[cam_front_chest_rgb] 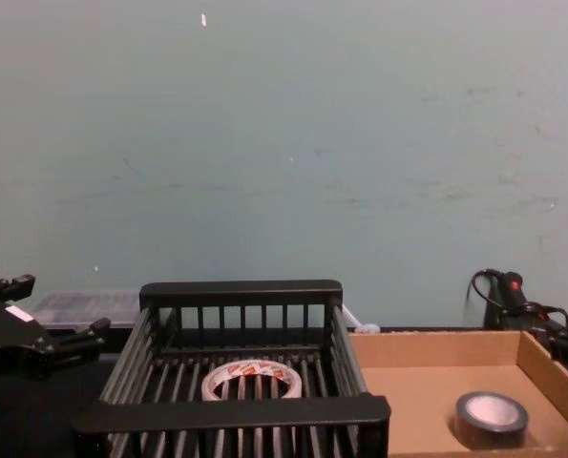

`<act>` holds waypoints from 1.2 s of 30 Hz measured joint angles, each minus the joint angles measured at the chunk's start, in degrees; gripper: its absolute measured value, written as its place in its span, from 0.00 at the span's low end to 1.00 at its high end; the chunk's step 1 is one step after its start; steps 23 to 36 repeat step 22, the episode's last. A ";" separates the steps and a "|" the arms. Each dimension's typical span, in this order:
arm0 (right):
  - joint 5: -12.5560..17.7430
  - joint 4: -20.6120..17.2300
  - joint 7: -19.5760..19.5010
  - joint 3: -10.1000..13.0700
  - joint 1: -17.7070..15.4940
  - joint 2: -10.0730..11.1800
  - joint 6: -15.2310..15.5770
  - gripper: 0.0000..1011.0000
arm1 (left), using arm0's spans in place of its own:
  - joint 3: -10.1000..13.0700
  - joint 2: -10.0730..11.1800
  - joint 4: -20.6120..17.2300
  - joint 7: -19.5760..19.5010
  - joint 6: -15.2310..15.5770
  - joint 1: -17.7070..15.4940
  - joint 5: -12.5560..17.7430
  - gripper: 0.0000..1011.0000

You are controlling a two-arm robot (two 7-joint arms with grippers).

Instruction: Pick up the white tape and place it into the black box , Pick up the silver tape and place it into the brown box.

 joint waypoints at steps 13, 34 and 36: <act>0.00 0.00 0.00 0.00 0.00 0.00 0.00 0.99 | 0.00 0.00 0.00 0.00 0.00 0.00 0.00 0.99; 0.00 0.00 0.00 0.00 0.00 0.00 0.00 0.99 | 0.00 0.00 0.00 0.00 0.00 0.00 0.00 0.99; 0.00 0.00 0.00 0.00 0.00 0.00 0.00 0.99 | 0.00 0.00 0.00 0.00 0.00 0.00 0.00 0.99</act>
